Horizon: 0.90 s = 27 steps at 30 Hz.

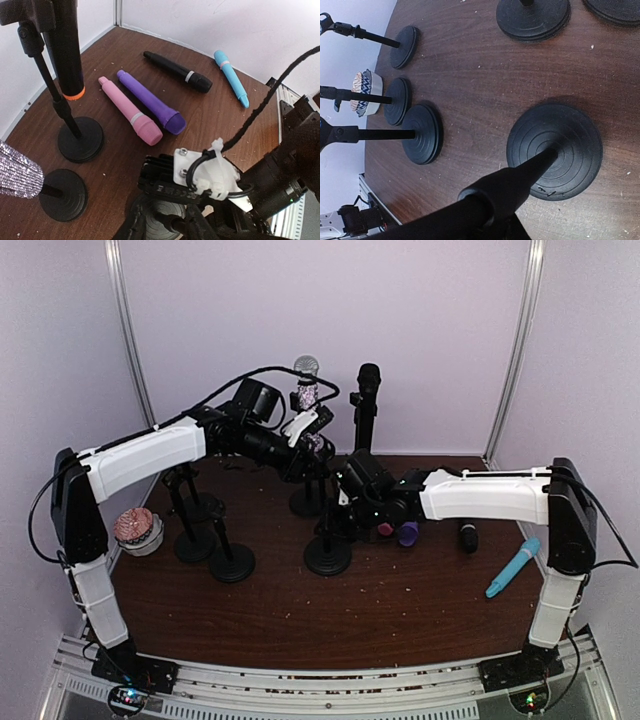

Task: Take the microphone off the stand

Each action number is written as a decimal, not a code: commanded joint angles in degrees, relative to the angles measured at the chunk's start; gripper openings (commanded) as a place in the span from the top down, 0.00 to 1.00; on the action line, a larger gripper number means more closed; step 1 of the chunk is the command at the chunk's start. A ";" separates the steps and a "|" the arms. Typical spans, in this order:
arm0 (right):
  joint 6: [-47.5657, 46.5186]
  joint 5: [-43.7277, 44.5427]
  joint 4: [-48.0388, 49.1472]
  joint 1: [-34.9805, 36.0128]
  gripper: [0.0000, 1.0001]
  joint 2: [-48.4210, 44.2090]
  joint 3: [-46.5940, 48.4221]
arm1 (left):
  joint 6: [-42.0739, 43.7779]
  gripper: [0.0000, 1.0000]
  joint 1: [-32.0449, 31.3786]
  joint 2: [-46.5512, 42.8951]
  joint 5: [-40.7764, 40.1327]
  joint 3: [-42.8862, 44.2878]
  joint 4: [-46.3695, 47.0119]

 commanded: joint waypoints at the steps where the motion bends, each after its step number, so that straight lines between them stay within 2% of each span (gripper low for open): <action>1: -4.75 16.99 -19.48 -1.89 1.00 5.65 -4.73 | 2.08 0.69 -1.06 1.85 3.11 2.70 -4.12; 3: -5.41 15.98 -17.48 -1.83 0.98 4.20 -5.36 | 2.29 0.70 -1.00 2.17 3.24 3.11 -4.44; 7: -6.55 12.11 -11.68 -1.63 0.64 0.63 -6.09 | 2.40 0.70 -0.04 1.92 3.96 3.09 -5.30; 9: -7.56 9.79 -9.76 -1.62 0.53 -0.80 -5.85 | 2.41 0.69 0.66 1.30 4.22 2.61 -5.47; 14: -8.12 5.48 -4.49 -1.71 0.36 -5.47 -7.92 | 2.63 0.68 2.63 -1.47 5.12 0.20 -5.50; 20: -8.53 1.03 4.05 -1.64 0.35 -12.40 -14.70 | 2.87 0.68 4.18 -4.39 5.99 -3.30 -5.51; 25: -8.47 -2.11 6.47 -1.55 0.43 -13.94 -16.54 | 2.91 0.68 4.35 -5.53 6.90 -5.19 -5.52; 27: -8.25 -3.69 7.54 -1.51 0.43 -13.93 -17.08 | 2.95 0.67 4.45 -5.95 7.23 -5.72 -5.49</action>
